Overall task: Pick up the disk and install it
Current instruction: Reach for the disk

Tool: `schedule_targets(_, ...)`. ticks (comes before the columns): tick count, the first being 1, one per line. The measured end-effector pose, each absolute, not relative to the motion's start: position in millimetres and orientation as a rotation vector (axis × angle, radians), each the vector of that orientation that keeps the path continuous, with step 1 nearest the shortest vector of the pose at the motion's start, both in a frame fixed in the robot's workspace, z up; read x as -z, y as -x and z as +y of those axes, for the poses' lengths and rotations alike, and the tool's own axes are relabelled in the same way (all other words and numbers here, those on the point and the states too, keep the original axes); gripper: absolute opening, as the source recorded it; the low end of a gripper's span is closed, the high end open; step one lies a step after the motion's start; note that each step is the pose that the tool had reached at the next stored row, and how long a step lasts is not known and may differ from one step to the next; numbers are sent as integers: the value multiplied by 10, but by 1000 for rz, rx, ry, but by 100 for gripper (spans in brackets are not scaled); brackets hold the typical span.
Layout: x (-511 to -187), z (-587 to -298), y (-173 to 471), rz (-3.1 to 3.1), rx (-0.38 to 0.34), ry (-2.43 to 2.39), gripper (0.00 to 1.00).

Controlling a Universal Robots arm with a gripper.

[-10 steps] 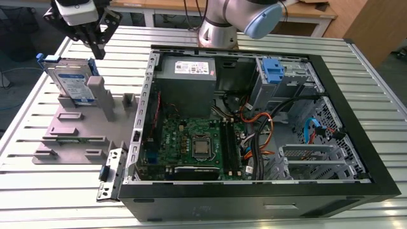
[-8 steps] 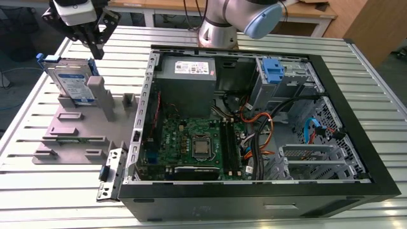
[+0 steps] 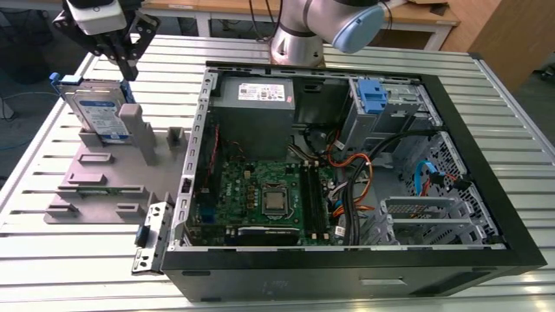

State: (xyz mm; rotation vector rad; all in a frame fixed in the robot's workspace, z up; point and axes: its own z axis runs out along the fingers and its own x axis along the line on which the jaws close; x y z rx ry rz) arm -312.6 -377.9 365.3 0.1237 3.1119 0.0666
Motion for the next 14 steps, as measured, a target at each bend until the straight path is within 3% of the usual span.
schedule_targets(14, -3650, -3744, 3150, 3112, -67, -125, 11)
